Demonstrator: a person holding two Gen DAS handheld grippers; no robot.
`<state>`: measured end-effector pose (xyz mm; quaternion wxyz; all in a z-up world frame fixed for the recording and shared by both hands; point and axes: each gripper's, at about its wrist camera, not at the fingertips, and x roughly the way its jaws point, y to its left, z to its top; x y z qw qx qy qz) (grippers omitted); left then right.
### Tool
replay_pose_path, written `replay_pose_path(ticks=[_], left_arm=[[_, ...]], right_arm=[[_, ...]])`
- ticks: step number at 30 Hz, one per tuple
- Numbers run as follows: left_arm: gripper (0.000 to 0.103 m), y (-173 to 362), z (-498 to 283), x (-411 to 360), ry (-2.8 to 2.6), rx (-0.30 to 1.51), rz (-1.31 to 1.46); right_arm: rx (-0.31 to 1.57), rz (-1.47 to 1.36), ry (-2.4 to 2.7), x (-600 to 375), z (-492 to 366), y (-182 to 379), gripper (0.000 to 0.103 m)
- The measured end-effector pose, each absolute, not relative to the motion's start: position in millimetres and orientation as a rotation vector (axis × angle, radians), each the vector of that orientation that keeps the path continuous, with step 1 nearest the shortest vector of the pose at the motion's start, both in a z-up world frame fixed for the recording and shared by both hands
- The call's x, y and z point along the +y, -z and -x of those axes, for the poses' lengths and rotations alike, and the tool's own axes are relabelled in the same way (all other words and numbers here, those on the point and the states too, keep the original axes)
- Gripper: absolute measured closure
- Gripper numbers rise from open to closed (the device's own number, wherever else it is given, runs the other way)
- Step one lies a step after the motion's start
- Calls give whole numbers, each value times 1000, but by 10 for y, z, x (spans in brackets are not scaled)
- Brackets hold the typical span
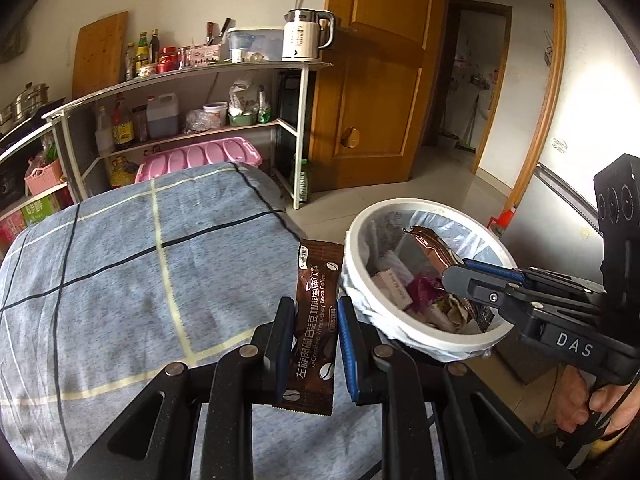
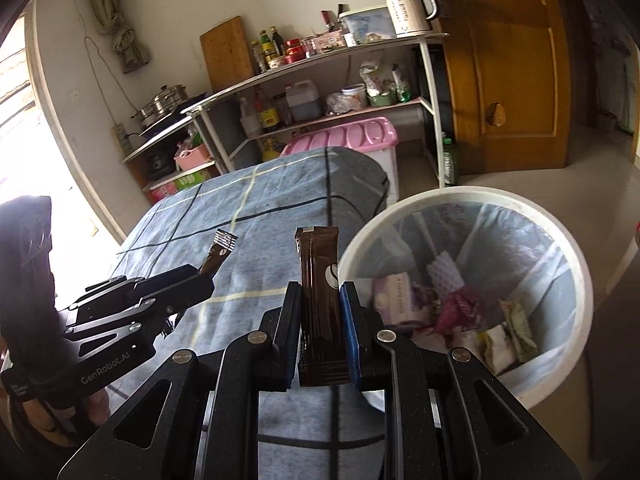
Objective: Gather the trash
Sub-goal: 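Lift both brown wrappers and carry them over the white bin, then open both tools to drop the brown wrappers into the bin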
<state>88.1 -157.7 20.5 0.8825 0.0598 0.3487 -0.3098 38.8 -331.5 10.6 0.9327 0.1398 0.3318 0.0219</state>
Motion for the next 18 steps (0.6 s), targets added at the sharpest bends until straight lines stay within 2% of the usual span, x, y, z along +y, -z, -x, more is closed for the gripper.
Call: replay_pose_path(ticks=[18], left_arm=[[81, 100, -920, -2838, 806, 820, -174]], right_arm=[[779, -319, 153, -4314, -277, 221, 83]])
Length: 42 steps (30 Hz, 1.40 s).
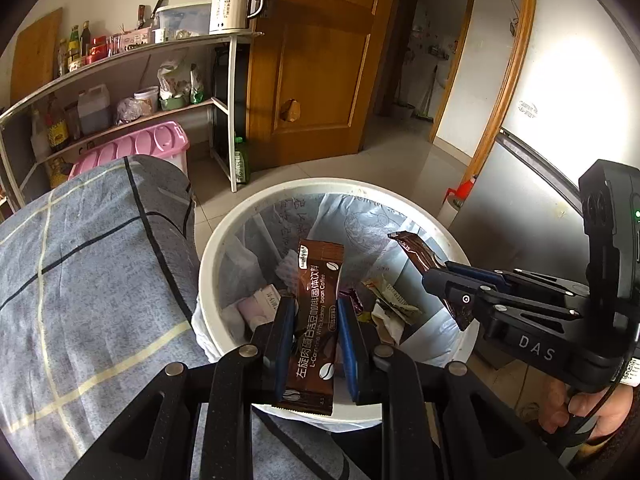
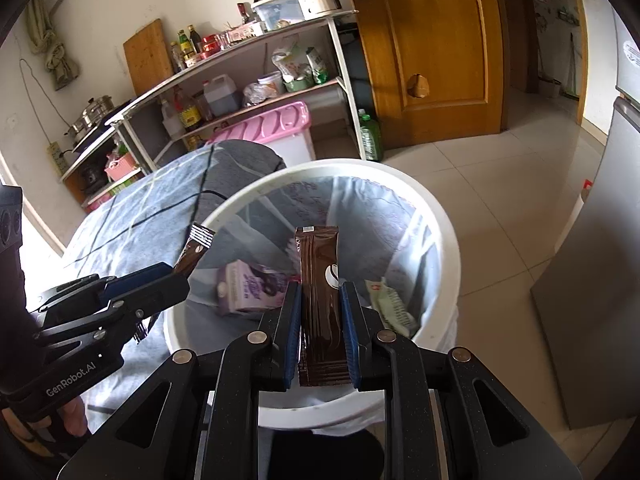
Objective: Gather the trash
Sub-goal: 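Open both tools to drop the brown wrappers into the bin, then raise both open tools slightly away from the bin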
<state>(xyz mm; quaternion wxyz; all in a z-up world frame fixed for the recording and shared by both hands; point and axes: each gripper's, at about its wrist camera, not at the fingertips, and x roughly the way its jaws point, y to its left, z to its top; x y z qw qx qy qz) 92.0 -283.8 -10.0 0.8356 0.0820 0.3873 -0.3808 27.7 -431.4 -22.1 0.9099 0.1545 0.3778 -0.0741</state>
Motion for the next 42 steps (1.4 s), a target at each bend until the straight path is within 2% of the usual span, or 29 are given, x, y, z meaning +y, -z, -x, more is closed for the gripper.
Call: replay_pose_path(ticks=[10, 11, 13, 15, 21, 24, 30, 42], left_arm=[[80, 249, -905, -3051, 813, 858, -197], [78, 255, -904, -3055, 810, 861, -198], [70, 264, -901, -3066, 808, 867, -194], [64, 261, -887, -3063, 803, 863, -196], [63, 205, -841, -2981, 771, 843, -193], [54, 154, -784, -2932, 747, 820, -196], [44, 21, -610, -2758, 685, 757, -190], [43, -249, -153, -2333, 538, 639, -171]], right_arm=[[823, -299, 167, -4408, -287, 335, 79], [823, -295, 167, -4404, -285, 335, 77], [818, -300, 166, -4413, -266, 340, 63], [809, -310, 161, -4422, -237, 341, 58], [794, -316, 162, -4401, -192, 314, 58], [776, -315, 159, -4344, -147, 282, 58], [722, -298, 173, -4165, 14, 159, 58], [618, -259, 213, -3763, 458, -85, 58]])
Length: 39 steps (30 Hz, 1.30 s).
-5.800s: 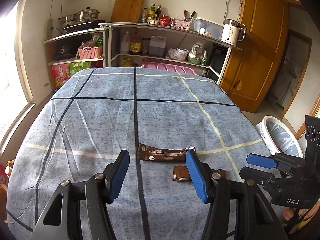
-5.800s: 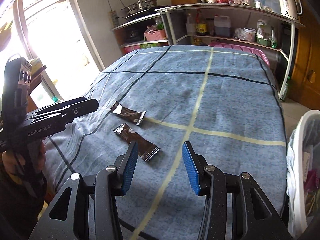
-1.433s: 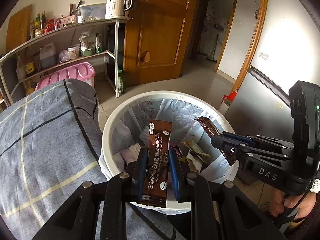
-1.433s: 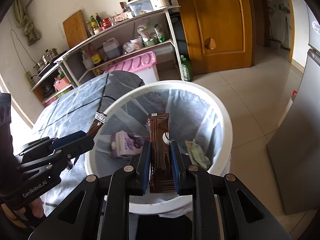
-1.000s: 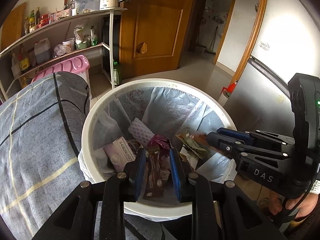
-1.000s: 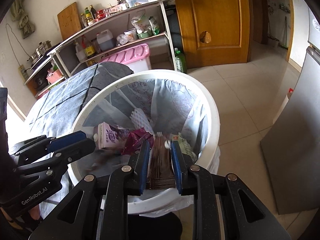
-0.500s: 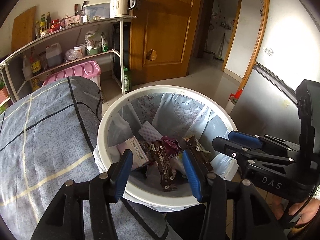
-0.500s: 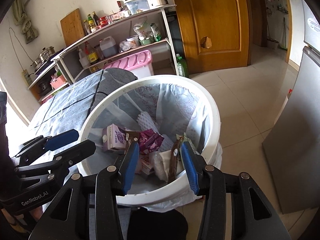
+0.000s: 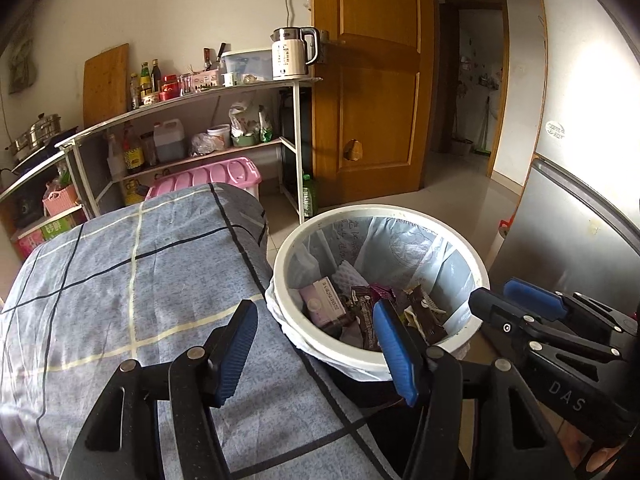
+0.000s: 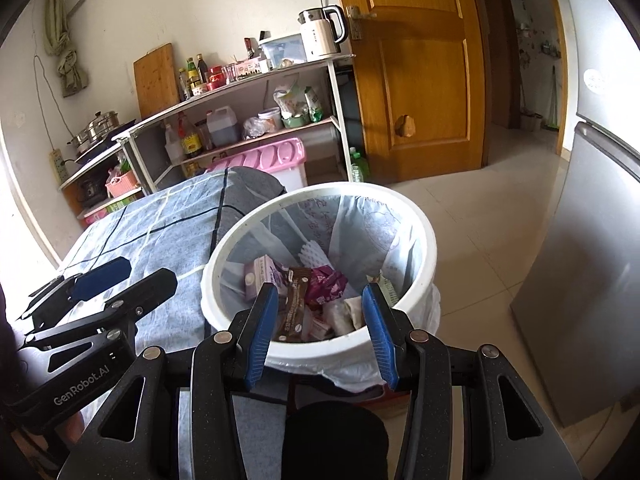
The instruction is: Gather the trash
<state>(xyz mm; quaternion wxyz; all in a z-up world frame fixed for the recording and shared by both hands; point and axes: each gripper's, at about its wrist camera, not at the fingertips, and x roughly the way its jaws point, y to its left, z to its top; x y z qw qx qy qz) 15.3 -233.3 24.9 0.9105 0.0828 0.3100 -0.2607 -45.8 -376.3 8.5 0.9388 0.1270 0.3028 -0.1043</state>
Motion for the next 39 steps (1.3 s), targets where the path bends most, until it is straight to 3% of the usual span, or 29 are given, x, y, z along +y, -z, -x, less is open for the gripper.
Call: replay_pose_path(ticks=[10, 39], left_arm=[[43, -292, 179, -2179, 520, 600, -173], [43, -290, 203, -2091, 479, 607, -145]], right_arm=[[580, -254, 247, -3619, 681, -130, 58], [566, -252, 227, -3518, 704, -138, 58]])
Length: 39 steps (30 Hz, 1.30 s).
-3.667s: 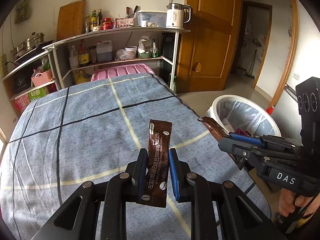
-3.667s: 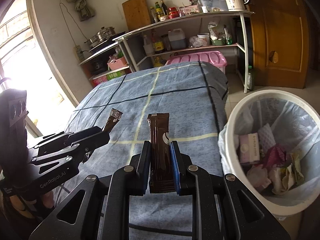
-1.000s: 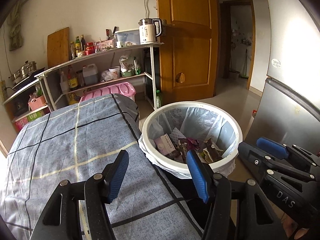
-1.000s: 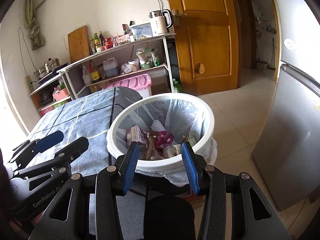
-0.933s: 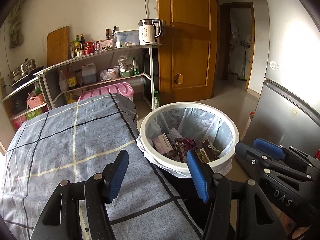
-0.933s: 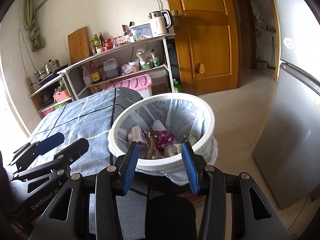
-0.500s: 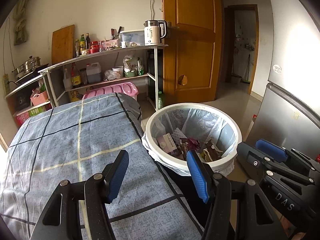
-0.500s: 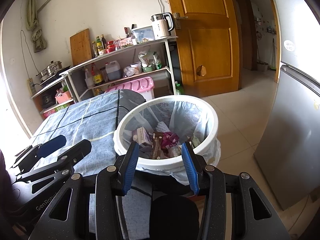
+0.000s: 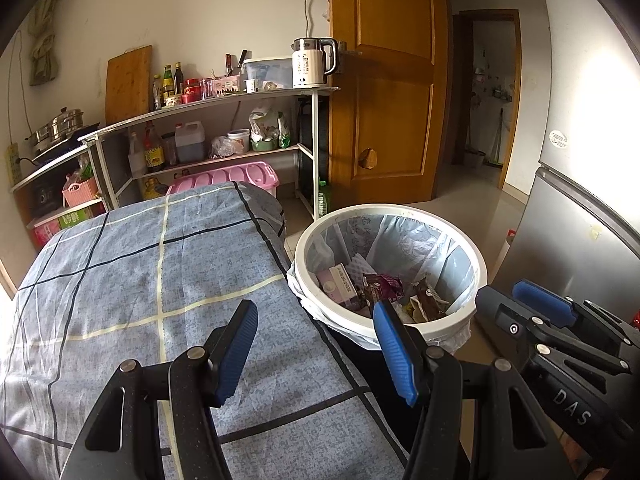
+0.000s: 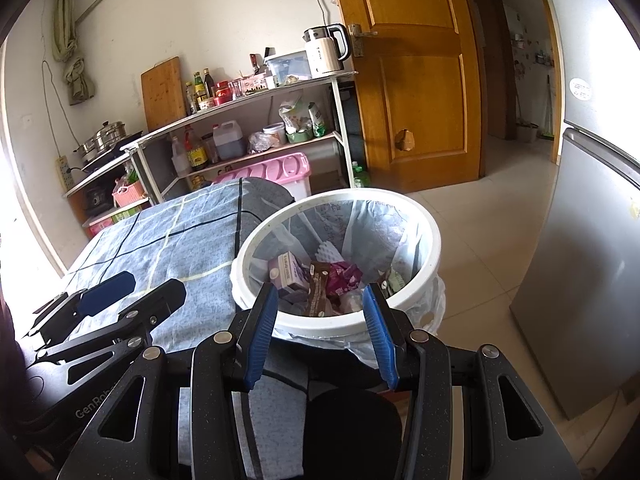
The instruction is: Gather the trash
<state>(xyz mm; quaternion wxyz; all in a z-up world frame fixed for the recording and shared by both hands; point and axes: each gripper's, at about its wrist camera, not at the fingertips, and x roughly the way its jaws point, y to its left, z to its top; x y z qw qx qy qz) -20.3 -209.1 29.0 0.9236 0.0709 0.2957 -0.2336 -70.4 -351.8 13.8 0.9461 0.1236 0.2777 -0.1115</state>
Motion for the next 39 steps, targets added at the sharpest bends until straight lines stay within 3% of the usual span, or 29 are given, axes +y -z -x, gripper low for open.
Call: replay_pose_path(ticks=[39], left_arm=[[43, -291, 193, -2064, 477, 613, -143]], right_arm=[[572, -255, 220, -3490, 691, -142, 58]])
